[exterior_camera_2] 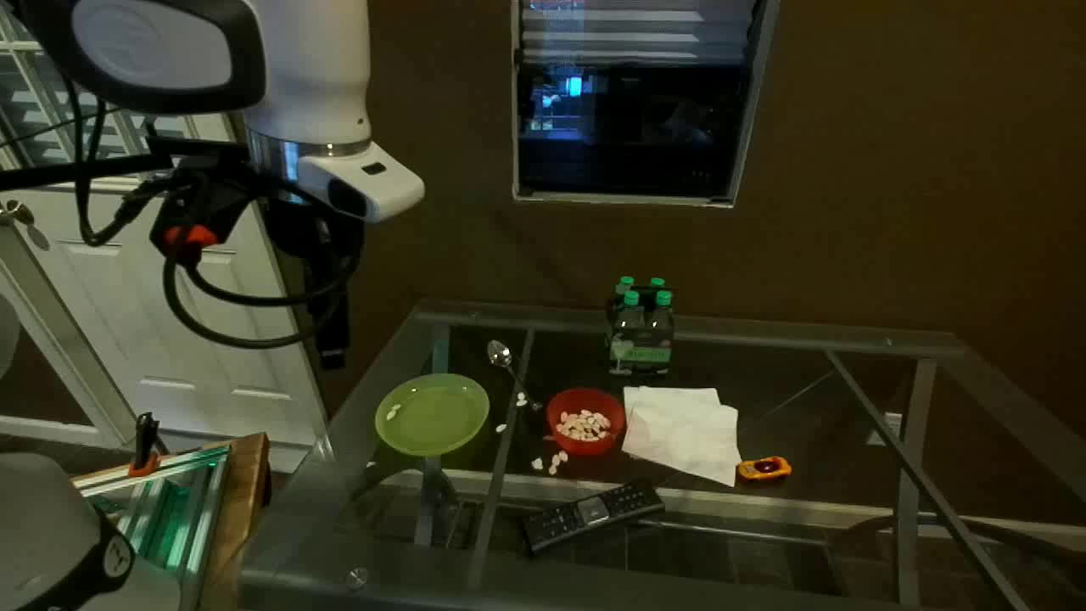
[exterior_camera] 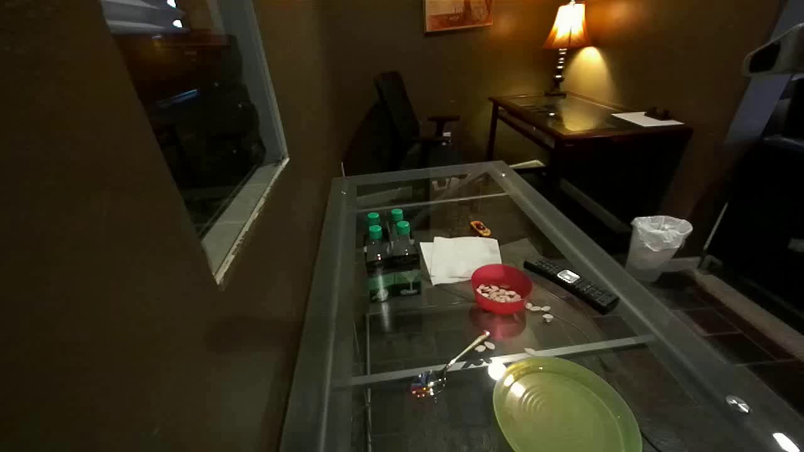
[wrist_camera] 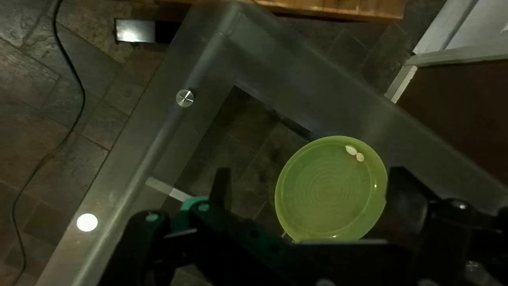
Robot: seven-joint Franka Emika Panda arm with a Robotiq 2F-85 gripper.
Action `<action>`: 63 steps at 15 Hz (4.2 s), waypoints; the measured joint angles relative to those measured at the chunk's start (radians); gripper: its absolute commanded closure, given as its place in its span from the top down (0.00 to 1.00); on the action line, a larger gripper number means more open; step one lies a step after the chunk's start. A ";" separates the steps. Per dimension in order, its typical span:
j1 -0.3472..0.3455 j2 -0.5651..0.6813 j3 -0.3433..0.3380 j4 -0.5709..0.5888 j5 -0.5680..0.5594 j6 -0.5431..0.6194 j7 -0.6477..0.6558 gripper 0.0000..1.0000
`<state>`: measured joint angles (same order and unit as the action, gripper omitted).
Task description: Press a button on the remote
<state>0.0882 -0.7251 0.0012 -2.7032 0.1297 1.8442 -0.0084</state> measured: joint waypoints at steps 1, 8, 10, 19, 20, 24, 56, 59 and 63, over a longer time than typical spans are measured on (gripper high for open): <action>0.000 0.000 0.000 0.000 0.000 0.000 0.000 1.00; 0.000 0.000 0.000 0.000 0.000 0.000 0.000 1.00; 0.000 0.000 0.000 0.000 0.000 0.000 0.000 1.00; 0.000 0.000 0.000 0.000 0.000 0.000 0.000 1.00; 0.000 0.000 0.000 0.000 0.000 0.000 0.000 1.00; -0.003 0.000 0.000 0.000 0.000 0.008 -0.007 1.00; -0.098 0.744 -0.217 0.169 0.225 0.581 -0.346 0.01; -0.098 0.746 -0.214 0.173 0.225 0.581 -0.346 0.00; -0.123 0.750 -0.181 0.172 0.225 0.584 -0.346 0.00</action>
<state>-0.0350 0.0247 -0.1796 -2.5309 0.3543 2.4279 -0.3543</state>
